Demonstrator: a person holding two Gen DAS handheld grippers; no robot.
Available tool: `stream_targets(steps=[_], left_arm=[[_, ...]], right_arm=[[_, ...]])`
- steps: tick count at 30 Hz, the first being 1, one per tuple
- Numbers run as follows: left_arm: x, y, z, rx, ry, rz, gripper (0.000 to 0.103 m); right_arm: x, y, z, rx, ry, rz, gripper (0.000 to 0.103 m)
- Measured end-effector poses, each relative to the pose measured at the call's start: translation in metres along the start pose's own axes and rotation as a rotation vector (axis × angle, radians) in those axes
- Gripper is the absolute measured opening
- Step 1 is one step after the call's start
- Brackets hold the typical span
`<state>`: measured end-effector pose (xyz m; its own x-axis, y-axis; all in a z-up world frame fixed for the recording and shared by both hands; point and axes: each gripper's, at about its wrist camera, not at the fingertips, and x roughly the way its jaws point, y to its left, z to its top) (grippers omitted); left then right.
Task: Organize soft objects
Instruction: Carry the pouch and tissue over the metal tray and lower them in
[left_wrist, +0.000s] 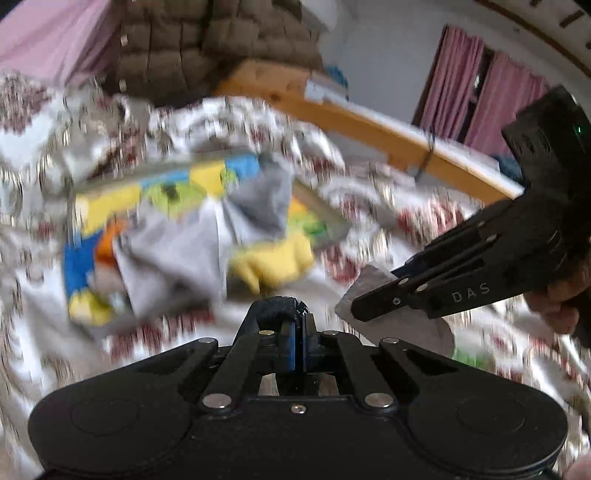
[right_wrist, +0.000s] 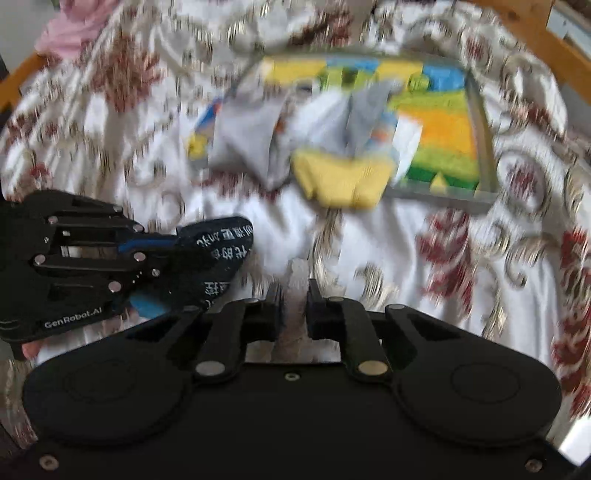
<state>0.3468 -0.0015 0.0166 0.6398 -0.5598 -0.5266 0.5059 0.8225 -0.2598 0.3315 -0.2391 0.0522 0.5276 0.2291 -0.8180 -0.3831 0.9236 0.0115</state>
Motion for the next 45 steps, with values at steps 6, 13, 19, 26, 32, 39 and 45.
stream_targets(steps=[6, 13, 19, 26, 32, 39, 45], left_arm=[[0.010, 0.015, 0.054, -0.062, -0.209, 0.091, 0.002], [0.042, 0.048, 0.062, -0.165, -0.248, 0.230, 0.002], [0.073, 0.069, 0.048, -0.176, -0.176, 0.273, 0.002], [0.108, 0.088, 0.035, -0.196, -0.103, 0.320, 0.002], [0.125, 0.098, 0.028, -0.219, -0.075, 0.346, 0.002], [0.134, 0.098, 0.023, -0.205, -0.051, 0.369, 0.003], [0.133, 0.092, 0.026, -0.200, -0.047, 0.402, 0.004]], right_arm=[[-0.038, -0.035, 0.054, 0.140, -0.284, 0.049, 0.006], [-0.013, -0.069, 0.103, 0.411, -0.479, 0.196, 0.006], [0.030, -0.073, 0.106, 0.409, -0.404, 0.147, 0.006], [0.046, -0.060, 0.100, 0.278, -0.385, 0.012, 0.009], [0.063, -0.076, 0.102, 0.261, -0.365, -0.008, 0.010], [0.090, -0.095, 0.084, 0.348, -0.362, 0.036, 0.010], [0.102, -0.096, 0.082, 0.369, -0.373, 0.018, 0.011]])
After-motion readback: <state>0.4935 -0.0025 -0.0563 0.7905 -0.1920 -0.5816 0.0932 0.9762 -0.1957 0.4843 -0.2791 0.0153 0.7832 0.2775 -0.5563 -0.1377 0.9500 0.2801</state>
